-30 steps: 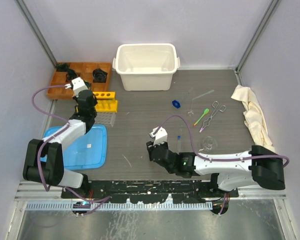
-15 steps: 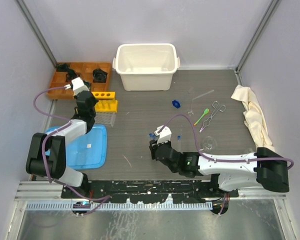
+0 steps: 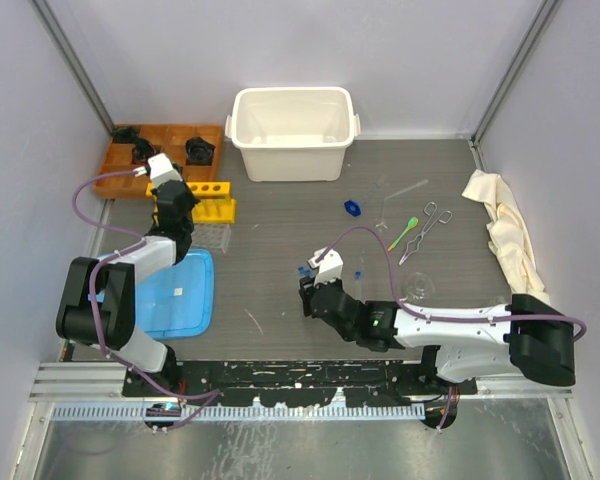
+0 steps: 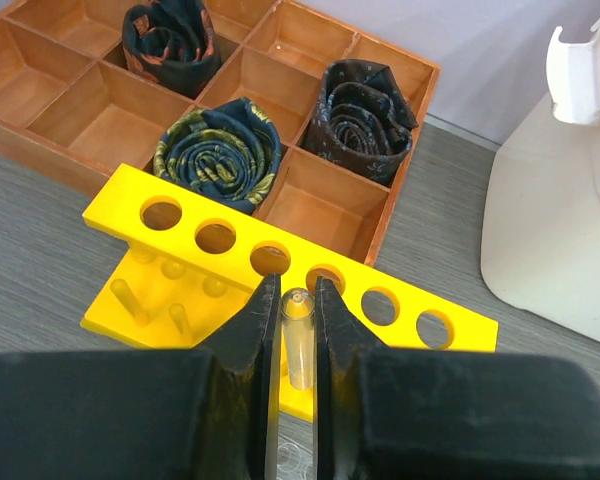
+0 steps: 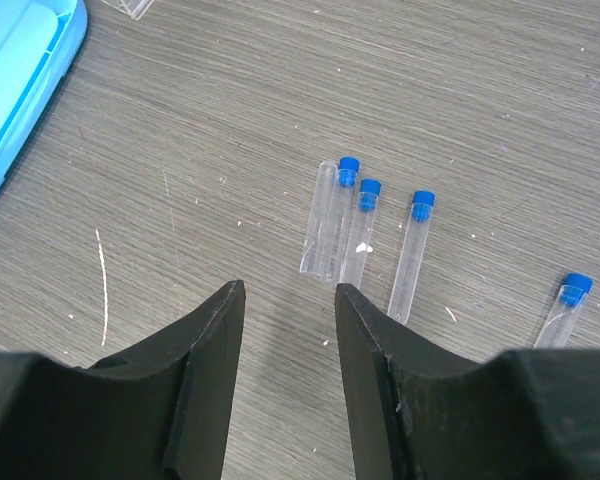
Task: Organize the chemistry lab equipment
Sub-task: Insert the test tube into the slot of the test tube rack.
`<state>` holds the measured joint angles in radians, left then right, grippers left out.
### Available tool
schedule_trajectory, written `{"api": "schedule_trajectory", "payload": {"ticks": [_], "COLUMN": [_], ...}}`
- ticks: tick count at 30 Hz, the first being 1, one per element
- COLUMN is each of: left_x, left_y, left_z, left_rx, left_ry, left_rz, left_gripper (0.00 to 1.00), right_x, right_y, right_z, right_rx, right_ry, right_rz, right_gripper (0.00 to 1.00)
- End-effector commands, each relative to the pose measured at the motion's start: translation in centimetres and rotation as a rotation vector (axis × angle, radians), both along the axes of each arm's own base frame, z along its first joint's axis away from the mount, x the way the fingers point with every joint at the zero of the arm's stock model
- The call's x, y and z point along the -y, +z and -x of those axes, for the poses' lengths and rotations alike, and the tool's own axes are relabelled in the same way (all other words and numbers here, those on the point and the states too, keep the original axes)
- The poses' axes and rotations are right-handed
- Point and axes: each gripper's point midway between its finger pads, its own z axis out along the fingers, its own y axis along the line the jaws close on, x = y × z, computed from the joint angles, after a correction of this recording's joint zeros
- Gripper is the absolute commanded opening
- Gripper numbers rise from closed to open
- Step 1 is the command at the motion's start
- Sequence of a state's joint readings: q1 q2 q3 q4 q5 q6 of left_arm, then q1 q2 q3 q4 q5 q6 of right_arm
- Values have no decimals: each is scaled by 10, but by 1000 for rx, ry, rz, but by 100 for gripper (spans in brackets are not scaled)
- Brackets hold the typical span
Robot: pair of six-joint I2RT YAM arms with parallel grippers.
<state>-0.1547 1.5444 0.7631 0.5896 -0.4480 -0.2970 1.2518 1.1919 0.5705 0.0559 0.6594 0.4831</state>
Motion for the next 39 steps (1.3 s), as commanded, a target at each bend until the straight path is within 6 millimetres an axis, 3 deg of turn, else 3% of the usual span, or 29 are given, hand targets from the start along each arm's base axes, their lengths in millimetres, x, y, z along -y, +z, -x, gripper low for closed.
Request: {"api": "schedule_trajectory", "payload": {"ticks": [1,9,39], "left_x": [-2,-5,2], "left_y": [49,56,21], "left_z": [-9,-9,-25], "left_rx": [142,148,89], "left_ry": [6,13,-30], "left_rz": [-3,-37,-70], "left_gripper": [0,0,0], "right_x": [-7,-9,-1], "right_y": [11,8,5], "right_z": [-7,-8,-14], "right_rx": [18,11,6], "right_ry": [-9,-3,-8], "right_rz": [-55,-53,-55], "right_gripper": [48,48,48]}}
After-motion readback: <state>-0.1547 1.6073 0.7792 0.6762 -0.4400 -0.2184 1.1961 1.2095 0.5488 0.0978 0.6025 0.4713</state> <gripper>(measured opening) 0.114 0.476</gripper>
